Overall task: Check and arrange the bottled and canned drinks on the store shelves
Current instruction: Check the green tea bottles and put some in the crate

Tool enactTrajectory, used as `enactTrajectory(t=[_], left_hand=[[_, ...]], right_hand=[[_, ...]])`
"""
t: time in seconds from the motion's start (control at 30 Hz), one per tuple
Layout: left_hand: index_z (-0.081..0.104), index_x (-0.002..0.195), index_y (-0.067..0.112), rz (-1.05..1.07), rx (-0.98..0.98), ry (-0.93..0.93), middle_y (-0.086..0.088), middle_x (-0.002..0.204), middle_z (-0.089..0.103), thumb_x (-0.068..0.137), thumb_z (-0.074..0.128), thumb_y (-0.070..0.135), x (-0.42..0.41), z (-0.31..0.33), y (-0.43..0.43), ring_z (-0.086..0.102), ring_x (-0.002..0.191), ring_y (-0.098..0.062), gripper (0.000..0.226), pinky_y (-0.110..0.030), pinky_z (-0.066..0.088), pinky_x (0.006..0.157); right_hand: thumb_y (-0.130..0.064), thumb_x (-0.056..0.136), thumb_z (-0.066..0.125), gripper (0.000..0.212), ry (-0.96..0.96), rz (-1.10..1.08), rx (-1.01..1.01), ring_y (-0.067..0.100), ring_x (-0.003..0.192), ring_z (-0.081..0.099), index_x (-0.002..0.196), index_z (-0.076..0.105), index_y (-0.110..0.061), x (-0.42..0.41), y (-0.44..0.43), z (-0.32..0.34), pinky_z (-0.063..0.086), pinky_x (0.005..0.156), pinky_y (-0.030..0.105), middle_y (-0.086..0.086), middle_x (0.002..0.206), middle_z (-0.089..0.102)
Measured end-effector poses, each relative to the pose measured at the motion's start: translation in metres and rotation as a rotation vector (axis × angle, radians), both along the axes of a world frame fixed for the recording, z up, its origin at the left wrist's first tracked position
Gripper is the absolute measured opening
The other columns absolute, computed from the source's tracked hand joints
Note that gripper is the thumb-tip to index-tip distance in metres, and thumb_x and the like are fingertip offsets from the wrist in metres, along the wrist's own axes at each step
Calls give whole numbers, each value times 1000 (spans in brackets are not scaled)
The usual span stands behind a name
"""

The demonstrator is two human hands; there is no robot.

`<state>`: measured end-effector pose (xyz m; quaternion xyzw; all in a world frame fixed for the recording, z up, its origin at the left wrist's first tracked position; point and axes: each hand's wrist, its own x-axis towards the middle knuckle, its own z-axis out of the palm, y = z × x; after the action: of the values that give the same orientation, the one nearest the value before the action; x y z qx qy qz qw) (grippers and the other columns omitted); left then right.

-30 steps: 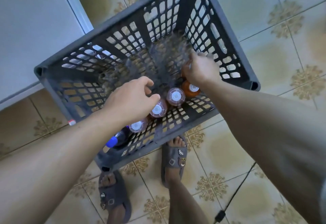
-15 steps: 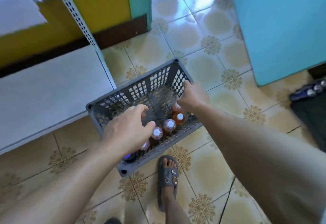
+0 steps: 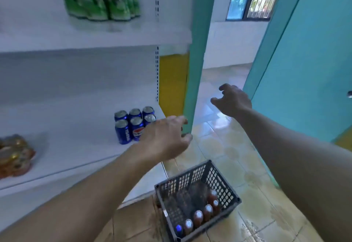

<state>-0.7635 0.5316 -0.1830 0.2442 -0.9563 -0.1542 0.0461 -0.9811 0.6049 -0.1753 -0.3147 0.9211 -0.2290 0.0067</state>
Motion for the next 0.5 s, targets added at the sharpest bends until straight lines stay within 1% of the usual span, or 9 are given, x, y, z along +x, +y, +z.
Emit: enactTrajectory(t=[0.13, 0.23, 0.3, 0.37, 0.43, 0.5], left_hand=[[50, 137, 35, 73, -85, 148, 15, 127, 62, 96, 53, 51, 54, 93, -35, 60, 104, -12, 44, -30, 47, 88], [51, 137, 33, 150, -100, 234, 14, 125, 62, 96, 54, 49, 88, 136, -66, 60, 103, -12, 44, -31, 48, 88], [52, 136, 32, 218, -99, 270, 15, 123, 62, 96, 54, 49, 106, 151, -91, 60, 100, -12, 43, -31, 48, 85], [53, 135, 31, 279, -93, 285, 14, 122, 63, 96, 54, 49, 119, 158, -117, 60, 101, -13, 42, -33, 50, 87], [55, 133, 30, 331, -97, 322, 13, 119, 64, 96, 55, 50, 127, 162, -144, 61, 103, -14, 43, -34, 51, 90], [56, 132, 29, 364, -84, 344, 12, 117, 65, 95, 57, 49, 128, 168, -170, 61, 104, -15, 41, -34, 51, 89]], right_hand=[[-38, 92, 64, 53, 124, 68, -209, 28, 125, 55, 141, 53, -23, 44, -35, 99, 43, 97, 33, 2, 141, 57], [-40, 94, 63, 51, 179, 171, -305, 26, 124, 55, 141, 52, -25, 75, -68, 145, 42, 95, 32, 1, 141, 57], [-41, 94, 61, 50, 199, 252, -339, 24, 122, 55, 141, 51, -28, 95, -96, 162, 41, 90, 31, -2, 140, 56], [-42, 94, 61, 50, 195, 328, -345, 23, 121, 55, 141, 51, -29, 111, -126, 172, 40, 87, 30, -3, 140, 56], [-39, 94, 62, 51, 174, 385, -326, 23, 123, 53, 142, 50, -26, 121, -159, 177, 37, 85, 28, -1, 140, 55], [-34, 94, 63, 52, 151, 411, -321, 24, 124, 52, 143, 50, -22, 123, -191, 183, 35, 85, 28, 3, 140, 55]])
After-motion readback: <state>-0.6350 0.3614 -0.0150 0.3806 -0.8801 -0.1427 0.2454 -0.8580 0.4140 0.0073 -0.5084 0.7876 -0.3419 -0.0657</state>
